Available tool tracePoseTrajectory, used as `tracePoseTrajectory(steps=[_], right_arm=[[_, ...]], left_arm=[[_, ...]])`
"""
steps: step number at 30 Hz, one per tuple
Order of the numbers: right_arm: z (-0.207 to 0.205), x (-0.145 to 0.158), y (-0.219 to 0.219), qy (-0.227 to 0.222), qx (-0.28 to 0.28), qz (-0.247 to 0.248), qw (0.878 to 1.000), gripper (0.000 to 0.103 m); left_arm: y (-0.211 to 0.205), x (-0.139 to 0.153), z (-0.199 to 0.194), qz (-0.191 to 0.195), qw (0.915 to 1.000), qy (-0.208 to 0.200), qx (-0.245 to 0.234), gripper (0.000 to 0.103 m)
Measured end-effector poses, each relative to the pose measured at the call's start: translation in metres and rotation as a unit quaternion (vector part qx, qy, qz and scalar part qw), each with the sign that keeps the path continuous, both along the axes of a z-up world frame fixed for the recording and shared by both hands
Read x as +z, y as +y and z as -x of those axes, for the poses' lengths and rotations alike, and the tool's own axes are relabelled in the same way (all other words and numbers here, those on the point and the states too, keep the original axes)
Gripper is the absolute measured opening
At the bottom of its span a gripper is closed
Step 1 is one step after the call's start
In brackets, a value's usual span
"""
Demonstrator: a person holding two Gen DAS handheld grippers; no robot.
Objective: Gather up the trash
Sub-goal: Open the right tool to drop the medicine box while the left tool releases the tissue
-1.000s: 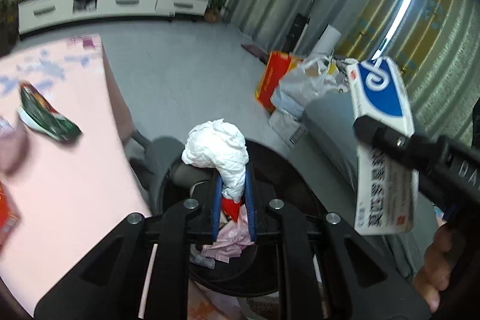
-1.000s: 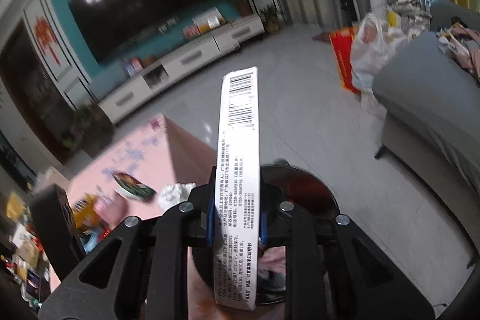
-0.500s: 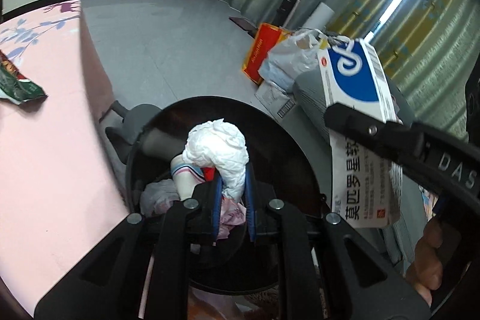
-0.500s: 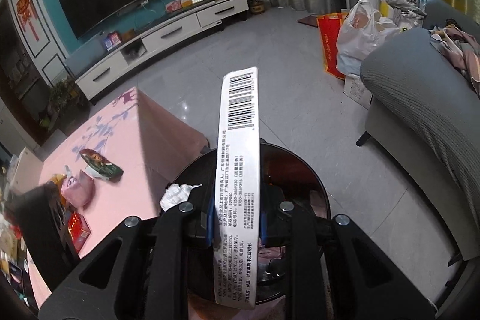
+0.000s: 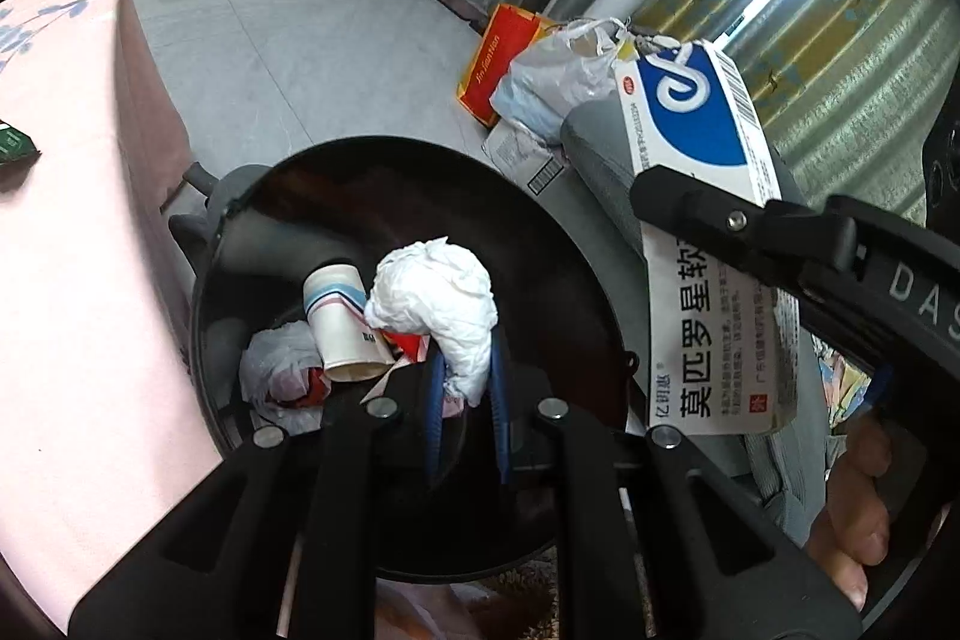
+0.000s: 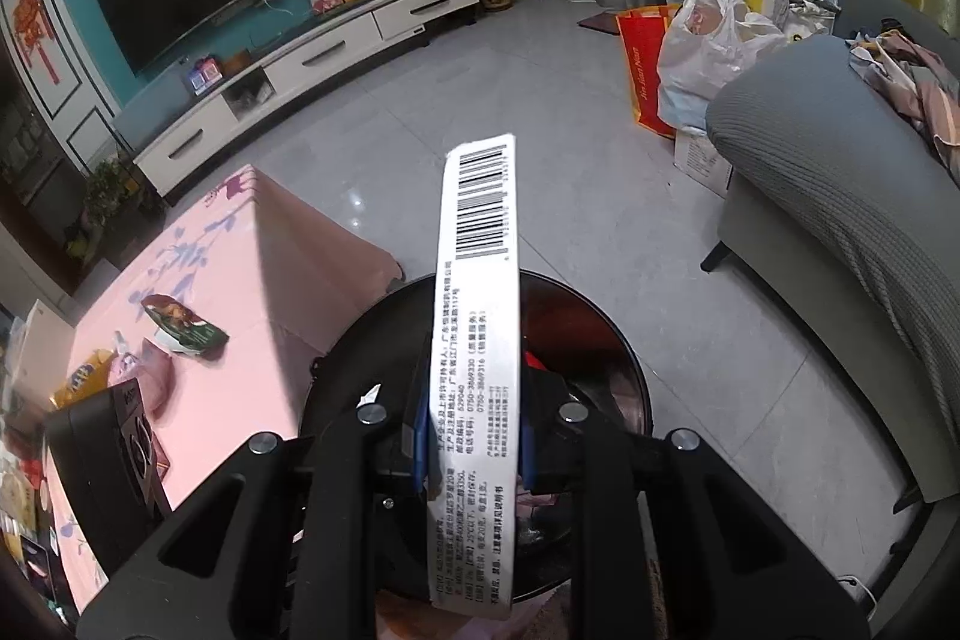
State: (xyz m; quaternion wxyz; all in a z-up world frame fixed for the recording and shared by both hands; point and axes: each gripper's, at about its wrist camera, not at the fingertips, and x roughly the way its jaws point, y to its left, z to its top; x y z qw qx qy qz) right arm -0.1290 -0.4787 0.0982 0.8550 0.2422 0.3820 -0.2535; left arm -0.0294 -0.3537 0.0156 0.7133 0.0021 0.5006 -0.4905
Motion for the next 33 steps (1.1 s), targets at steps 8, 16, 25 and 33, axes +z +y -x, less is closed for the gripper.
tracePoseTrajectory(steps=[8, 16, 25, 33], right_arm=[[-0.0006, -0.004, -0.0025, 0.007, 0.002, -0.017, 1.0, 0.022], [-0.0019, -0.0051, -0.0017, 0.016, 0.0, -0.012, 1.0, 0.023], [-0.0031, -0.0077, -0.0019, 0.025, 0.003, -0.012, 1.0, 0.023], [-0.0029, -0.0077, -0.0027, 0.027, 0.004, -0.013, 1.0, 0.023]], left_arm=[[-0.0057, -0.0016, 0.0035, -0.012, 0.9999, -0.003, -0.004, 0.014], [-0.0077, -0.0027, 0.0028, -0.013, 0.9999, 0.002, -0.006, 0.014], [-0.0078, -0.0054, 0.0033, -0.017, 0.9998, 0.004, -0.007, 0.014], [-0.0065, -0.0072, 0.0036, -0.017, 0.9998, 0.004, -0.003, 0.019]])
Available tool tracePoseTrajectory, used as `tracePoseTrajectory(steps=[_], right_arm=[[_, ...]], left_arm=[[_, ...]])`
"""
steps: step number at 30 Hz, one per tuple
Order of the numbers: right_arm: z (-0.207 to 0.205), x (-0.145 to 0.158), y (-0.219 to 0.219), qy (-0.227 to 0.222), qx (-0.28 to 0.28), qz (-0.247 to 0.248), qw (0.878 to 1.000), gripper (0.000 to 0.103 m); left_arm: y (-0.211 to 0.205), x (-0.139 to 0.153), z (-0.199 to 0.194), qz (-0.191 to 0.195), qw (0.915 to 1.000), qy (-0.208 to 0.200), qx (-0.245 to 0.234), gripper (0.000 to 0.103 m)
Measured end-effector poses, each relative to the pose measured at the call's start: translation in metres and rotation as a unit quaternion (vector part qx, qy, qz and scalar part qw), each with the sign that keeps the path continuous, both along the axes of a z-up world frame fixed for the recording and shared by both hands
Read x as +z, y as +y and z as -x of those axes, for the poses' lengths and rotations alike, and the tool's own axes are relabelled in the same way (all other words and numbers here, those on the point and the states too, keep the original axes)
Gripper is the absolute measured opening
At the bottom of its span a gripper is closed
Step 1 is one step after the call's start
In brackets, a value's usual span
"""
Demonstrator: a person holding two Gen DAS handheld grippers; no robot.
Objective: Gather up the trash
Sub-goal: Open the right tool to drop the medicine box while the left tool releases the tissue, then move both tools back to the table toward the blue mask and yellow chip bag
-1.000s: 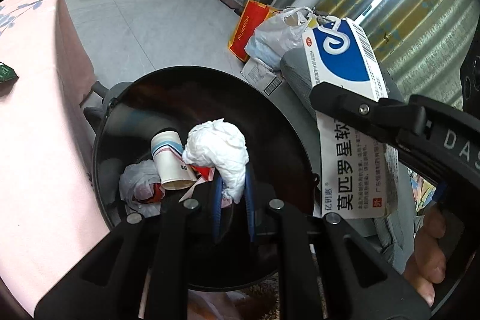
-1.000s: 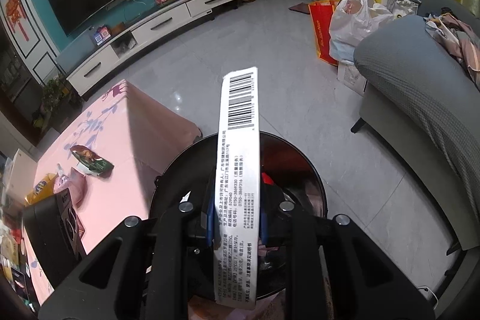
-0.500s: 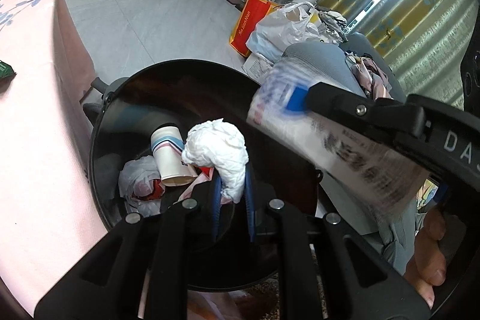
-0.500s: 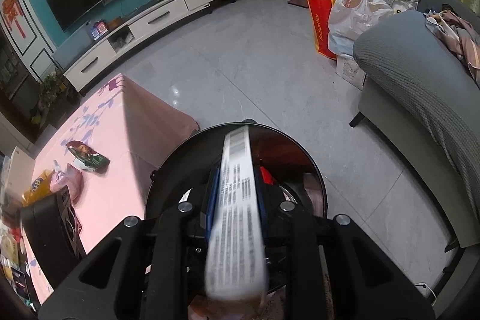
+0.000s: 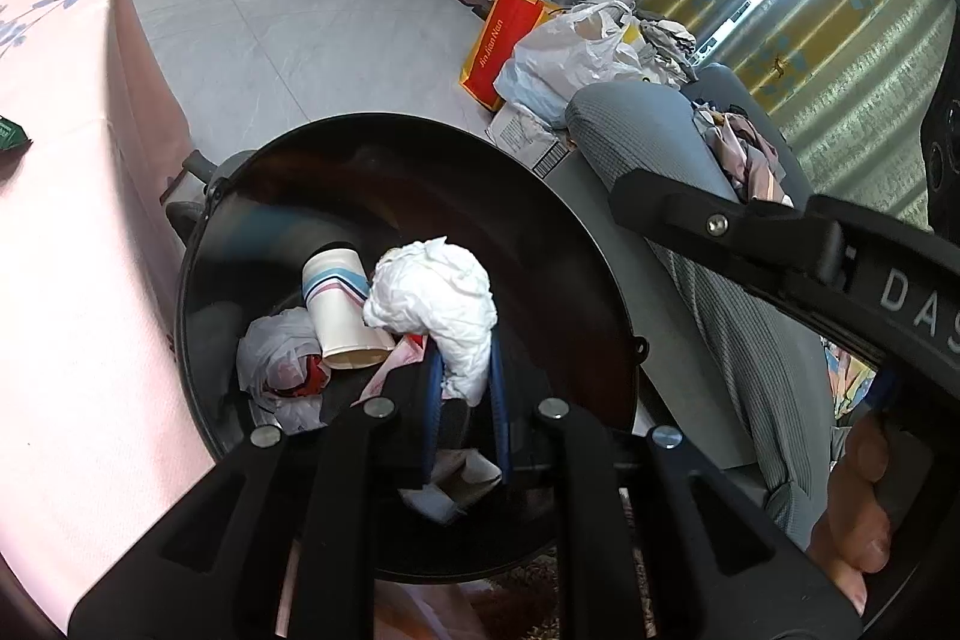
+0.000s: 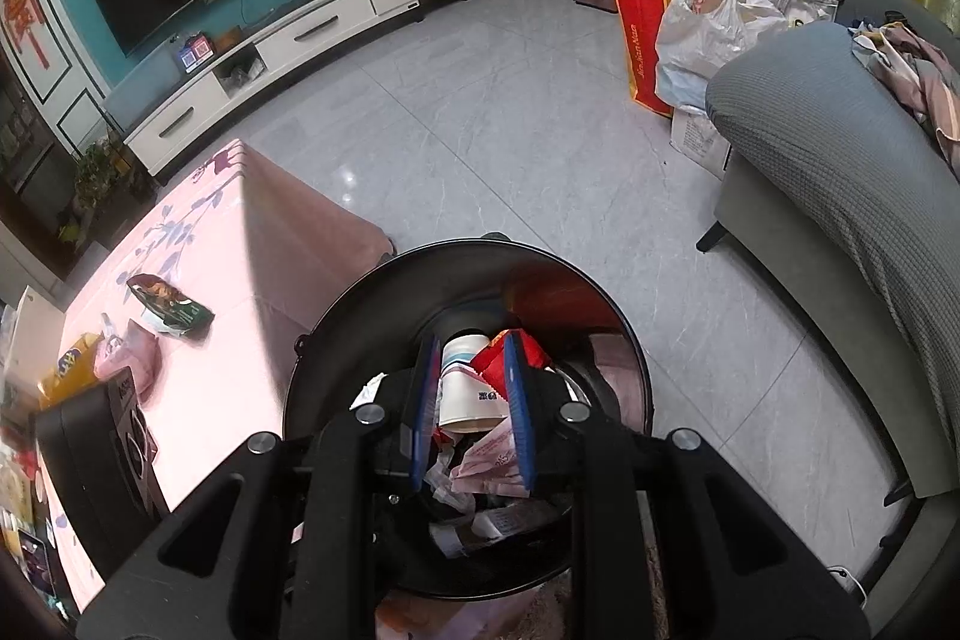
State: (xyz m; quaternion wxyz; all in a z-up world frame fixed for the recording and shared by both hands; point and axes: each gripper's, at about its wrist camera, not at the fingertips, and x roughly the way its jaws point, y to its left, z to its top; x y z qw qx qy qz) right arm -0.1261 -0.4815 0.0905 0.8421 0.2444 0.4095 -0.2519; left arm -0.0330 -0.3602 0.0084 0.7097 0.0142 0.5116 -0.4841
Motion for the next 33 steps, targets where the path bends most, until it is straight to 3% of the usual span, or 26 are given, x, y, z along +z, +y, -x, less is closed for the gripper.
tracePoseTrajectory(steps=[3, 5, 8, 12, 19, 20, 23, 25, 30, 32, 33], right_arm=[[0.001, 0.0, -0.002, -0.005, -0.003, -0.01, 1.0, 0.04], [0.003, -0.001, -0.004, -0.015, -0.01, -0.024, 1.0, 0.055], [0.004, -0.003, -0.01, -0.028, -0.023, -0.052, 0.998, 0.066], [0.003, 0.001, -0.008, -0.043, -0.027, -0.062, 0.997, 0.073], [-0.001, 0.011, 0.01, -0.053, -0.011, -0.024, 0.998, 0.092], [-0.001, 0.012, 0.011, -0.057, -0.009, -0.023, 0.998, 0.094], [0.0, 0.017, 0.02, -0.071, 0.008, -0.016, 0.997, 0.098], [0.0, 0.021, 0.031, -0.077, 0.025, -0.002, 0.997, 0.099], [0.001, 0.031, 0.053, -0.09, 0.042, 0.062, 0.993, 0.1], [0.0, 0.033, 0.059, -0.097, 0.054, 0.063, 0.992, 0.1], [-0.001, 0.033, 0.059, -0.101, 0.062, 0.053, 0.992, 0.1]], left_arm=[[0.002, 0.001, -0.001, 0.001, 1.0, -0.001, 0.009, 0.04], [0.004, 0.002, -0.002, 0.004, 0.9999, 0.001, 0.013, 0.065], [0.009, 0.009, -0.001, 0.02, 0.9996, -0.004, 0.017, 0.088], [0.025, 0.028, -0.001, 0.03, 0.9983, -0.036, 0.035, 0.097], [0.11, 0.07, -0.004, 0.047, 0.984, -0.088, 0.147, 0.1], [0.126, 0.075, -0.002, 0.047, 0.9801, -0.105, 0.162, 0.1], [0.19, 0.086, 0.004, 0.034, 0.9565, -0.148, 0.249, 0.1], [0.221, 0.092, 0.004, 0.017, 0.9434, -0.158, 0.291, 0.1], [0.303, 0.113, 0.003, 0.009, 0.8958, -0.167, 0.412, 0.1], [0.335, 0.12, 0.008, 0.015, 0.8785, -0.167, 0.447, 0.1], [0.345, 0.122, 0.009, 0.018, 0.8739, -0.167, 0.456, 0.1]])
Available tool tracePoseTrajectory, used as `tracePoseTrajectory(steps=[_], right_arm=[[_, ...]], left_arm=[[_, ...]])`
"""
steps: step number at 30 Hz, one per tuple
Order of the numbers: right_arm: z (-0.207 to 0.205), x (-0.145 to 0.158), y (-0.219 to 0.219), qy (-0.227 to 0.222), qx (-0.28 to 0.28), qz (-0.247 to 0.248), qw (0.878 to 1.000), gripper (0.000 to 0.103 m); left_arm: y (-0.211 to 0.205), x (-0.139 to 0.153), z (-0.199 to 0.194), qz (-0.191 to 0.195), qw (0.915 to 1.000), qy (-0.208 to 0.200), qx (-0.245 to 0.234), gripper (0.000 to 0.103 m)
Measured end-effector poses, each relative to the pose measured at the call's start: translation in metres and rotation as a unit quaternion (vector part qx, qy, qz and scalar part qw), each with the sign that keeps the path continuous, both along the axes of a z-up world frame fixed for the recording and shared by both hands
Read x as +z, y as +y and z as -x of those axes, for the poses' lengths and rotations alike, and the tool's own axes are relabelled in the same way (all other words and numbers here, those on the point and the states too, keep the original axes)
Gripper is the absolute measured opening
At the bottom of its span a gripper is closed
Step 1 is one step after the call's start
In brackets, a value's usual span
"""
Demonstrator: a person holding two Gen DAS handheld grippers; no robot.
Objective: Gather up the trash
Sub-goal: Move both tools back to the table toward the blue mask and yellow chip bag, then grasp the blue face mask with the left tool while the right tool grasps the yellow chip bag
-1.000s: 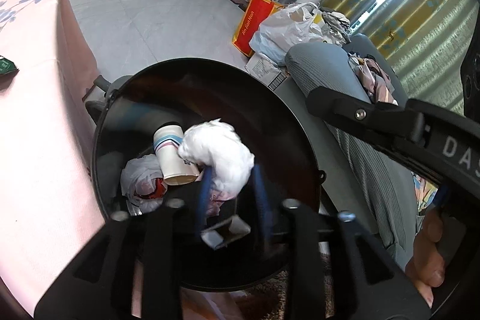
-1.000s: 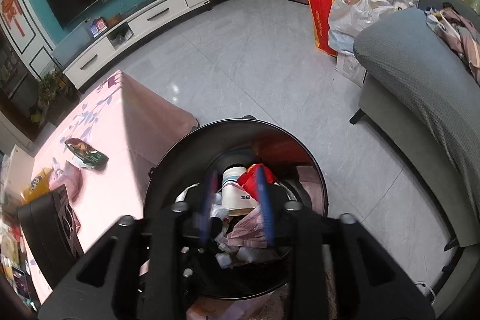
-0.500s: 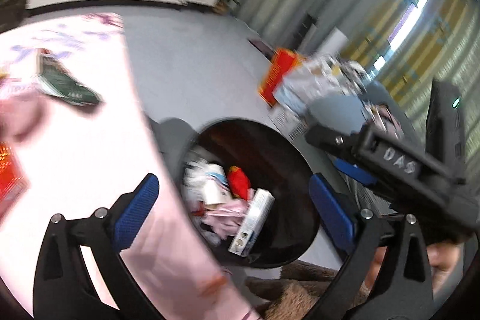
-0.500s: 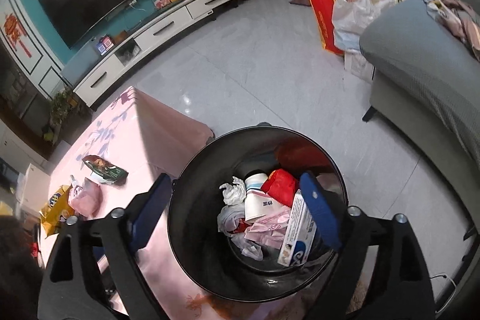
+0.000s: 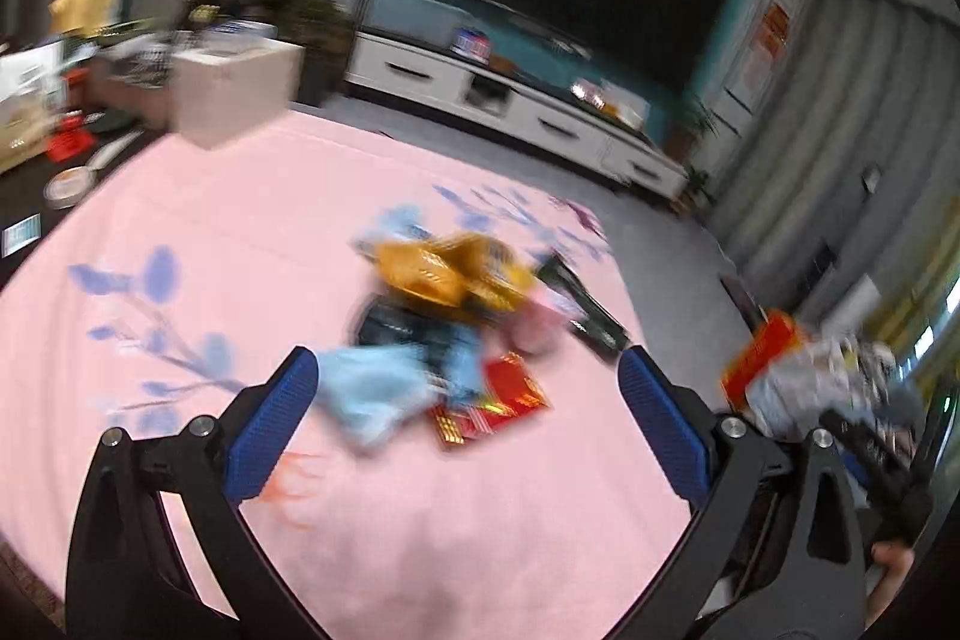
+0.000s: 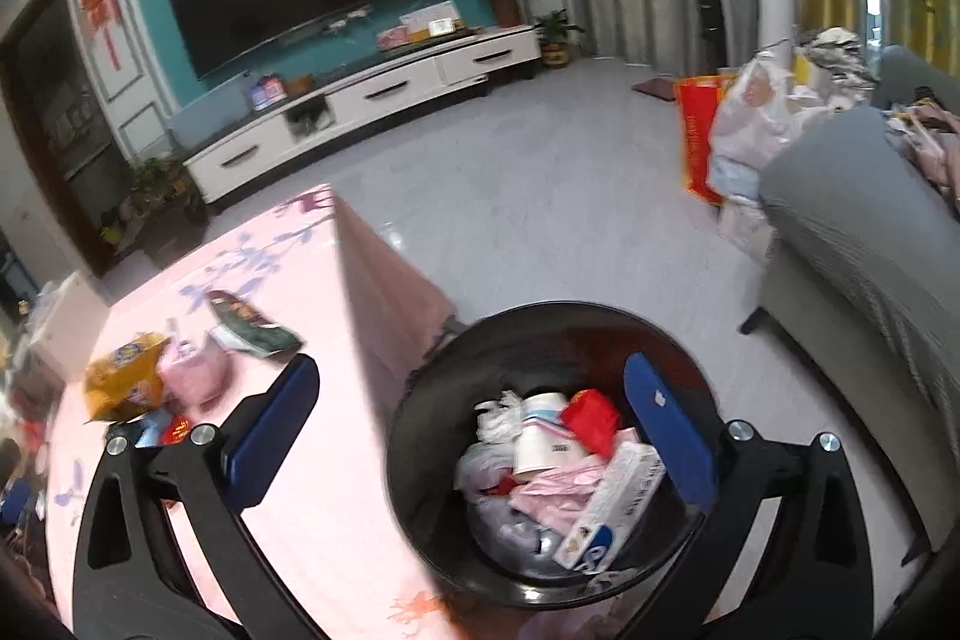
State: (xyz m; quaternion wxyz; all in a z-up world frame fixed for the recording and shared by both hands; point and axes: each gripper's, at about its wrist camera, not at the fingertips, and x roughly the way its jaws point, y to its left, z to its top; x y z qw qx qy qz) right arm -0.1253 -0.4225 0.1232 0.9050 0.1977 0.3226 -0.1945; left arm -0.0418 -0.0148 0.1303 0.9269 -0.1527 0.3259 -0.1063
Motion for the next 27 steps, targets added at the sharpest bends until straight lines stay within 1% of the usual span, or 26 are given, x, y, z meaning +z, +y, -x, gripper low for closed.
tracePoseTrajectory(steps=[2, 5, 7, 9, 13, 18, 20, 21, 23, 25, 27], right_arm=[[0.0, 0.0, 0.002, -0.012, 0.019, -0.034, 0.999, 0.1], [-0.003, 0.001, 0.008, -0.025, 0.044, -0.078, 0.996, 0.1], [-0.006, 0.003, 0.016, -0.029, 0.059, -0.09, 0.994, 0.1], [-0.011, 0.008, 0.028, -0.029, 0.075, -0.092, 0.993, 0.1], [-0.035, 0.02, 0.067, -0.017, 0.118, -0.09, 0.989, 0.1], [-0.087, 0.033, 0.137, 0.012, 0.206, -0.088, 0.975, 0.1], [-0.114, 0.039, 0.173, 0.024, 0.23, -0.064, 0.971, 0.1], [-0.124, 0.041, 0.184, 0.028, 0.237, -0.052, 0.97, 0.1], [-0.147, 0.041, 0.212, 0.04, 0.251, -0.027, 0.967, 0.1], [-0.173, 0.034, 0.24, 0.06, 0.266, -0.011, 0.962, 0.1], [-0.199, 0.021, 0.261, 0.083, 0.271, 0.001, 0.959, 0.1]], left_arm=[[0.026, 0.005, 0.004, 0.015, 0.9996, -0.003, 0.022, 0.1], [0.054, 0.003, 0.004, 0.035, 0.9982, 0.0, 0.048, 0.1], [0.063, -0.002, 0.006, 0.043, 0.9981, 0.004, 0.044, 0.1], [0.066, -0.012, 0.001, 0.052, 0.9978, 0.018, 0.036, 0.1], [0.066, -0.035, -0.014, 0.06, 0.9971, 0.042, 0.021, 0.1], [0.06, -0.06, -0.03, 0.069, 0.9953, 0.065, 0.021, 0.099], [0.06, -0.069, -0.036, 0.083, 0.9939, 0.073, 0.013, 0.098], [0.058, -0.074, -0.04, 0.091, 0.9928, 0.077, 0.005, 0.096], [0.054, -0.081, -0.046, 0.096, 0.9915, 0.088, -0.004, 0.085], [0.048, -0.089, -0.052, 0.092, 0.9911, 0.096, -0.009, 0.083], [0.043, -0.098, -0.058, 0.088, 0.9906, 0.104, -0.013, 0.083]])
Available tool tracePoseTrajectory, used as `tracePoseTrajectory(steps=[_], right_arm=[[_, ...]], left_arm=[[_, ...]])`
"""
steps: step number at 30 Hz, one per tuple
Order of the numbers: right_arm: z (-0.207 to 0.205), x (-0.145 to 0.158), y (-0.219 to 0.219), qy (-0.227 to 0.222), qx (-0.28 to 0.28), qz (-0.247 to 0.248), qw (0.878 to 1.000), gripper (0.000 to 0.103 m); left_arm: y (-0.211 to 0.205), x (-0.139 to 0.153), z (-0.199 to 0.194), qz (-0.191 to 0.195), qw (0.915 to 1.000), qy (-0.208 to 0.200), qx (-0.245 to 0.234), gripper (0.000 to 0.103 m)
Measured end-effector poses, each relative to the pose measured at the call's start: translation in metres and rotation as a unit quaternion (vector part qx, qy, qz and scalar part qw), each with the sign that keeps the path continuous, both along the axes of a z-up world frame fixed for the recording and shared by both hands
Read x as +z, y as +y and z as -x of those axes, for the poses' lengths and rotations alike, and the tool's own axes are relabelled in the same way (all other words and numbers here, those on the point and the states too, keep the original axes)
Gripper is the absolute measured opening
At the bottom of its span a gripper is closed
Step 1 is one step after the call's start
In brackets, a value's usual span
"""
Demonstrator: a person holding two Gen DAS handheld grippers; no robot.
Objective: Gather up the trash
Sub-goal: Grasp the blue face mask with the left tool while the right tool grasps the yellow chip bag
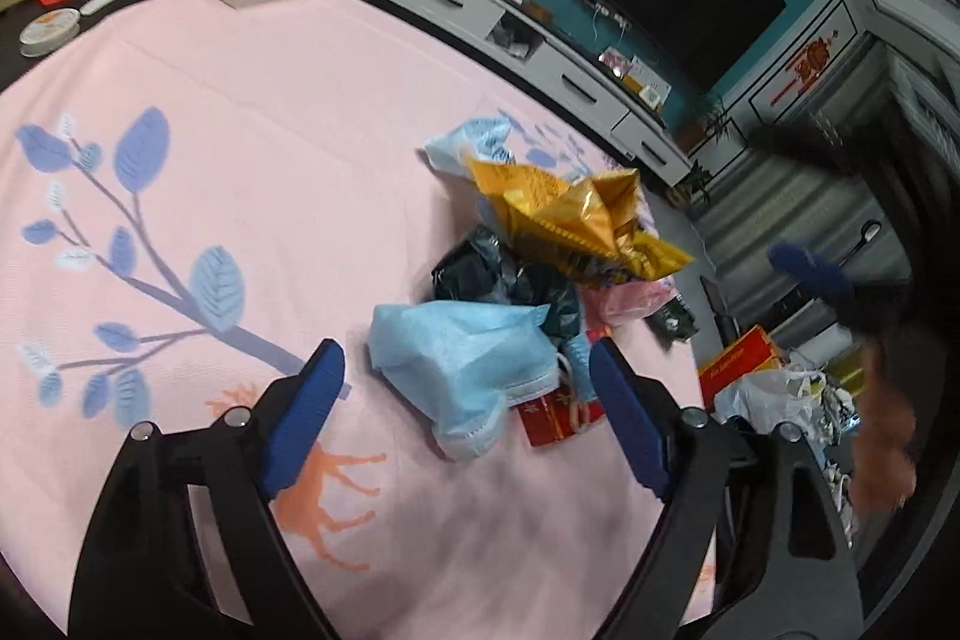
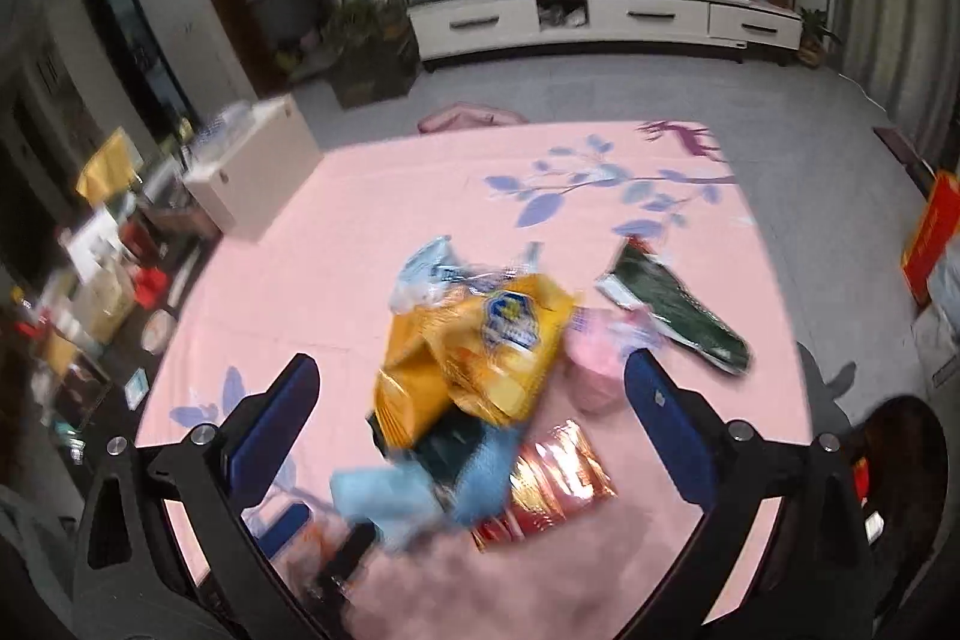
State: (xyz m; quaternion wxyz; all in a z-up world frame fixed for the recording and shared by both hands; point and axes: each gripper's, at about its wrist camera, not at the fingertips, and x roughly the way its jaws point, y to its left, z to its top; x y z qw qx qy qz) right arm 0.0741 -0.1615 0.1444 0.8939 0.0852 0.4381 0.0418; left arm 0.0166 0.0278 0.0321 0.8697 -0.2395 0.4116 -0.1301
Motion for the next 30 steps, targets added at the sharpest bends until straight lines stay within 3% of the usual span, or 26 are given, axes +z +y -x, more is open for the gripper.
tracePoseTrajectory(steps=[5, 7, 9, 13, 16, 20, 25, 30], right_arm=[[-0.046, -0.039, 0.032, 0.052, 0.006, 0.052, 0.997, 0.098], [-0.049, -0.048, 0.033, 0.061, 0.007, 0.07, 0.996, 0.095], [-0.053, -0.056, 0.034, 0.064, 0.008, 0.082, 0.995, 0.091], [-0.053, -0.076, 0.03, 0.093, 0.015, 0.081, 0.992, 0.066], [-0.045, -0.079, 0.026, 0.088, 0.019, 0.077, 0.993, 0.043], [-0.029, -0.074, 0.015, 0.078, 0.025, 0.045, 0.996, 0.034], [0.004, -0.046, -0.006, 0.046, 0.03, -0.021, 0.998, 0.034], [0.058, -0.008, -0.038, -0.02, 0.015, -0.073, 0.997, 0.034]], left_arm=[[-0.005, -0.014, -0.01, 0.047, 0.9985, 0.013, -0.027, 0.071], [-0.008, -0.018, -0.012, 0.041, 0.9986, 0.02, -0.027, 0.068], [-0.011, -0.022, -0.013, 0.042, 0.9984, 0.024, -0.031, 0.057], [-0.008, -0.027, -0.015, 0.059, 0.9974, 0.03, -0.031, 0.038], [-0.004, -0.029, -0.013, 0.073, 0.9962, 0.032, -0.036, 0.027], [-0.002, -0.023, -0.006, 0.083, 0.9954, 0.034, -0.034, 0.021], [0.003, -0.002, 0.011, 0.082, 0.9962, 0.008, -0.028, 0.021], [0.014, 0.031, 0.037, 0.08, 0.9961, -0.032, -0.02, 0.021]])
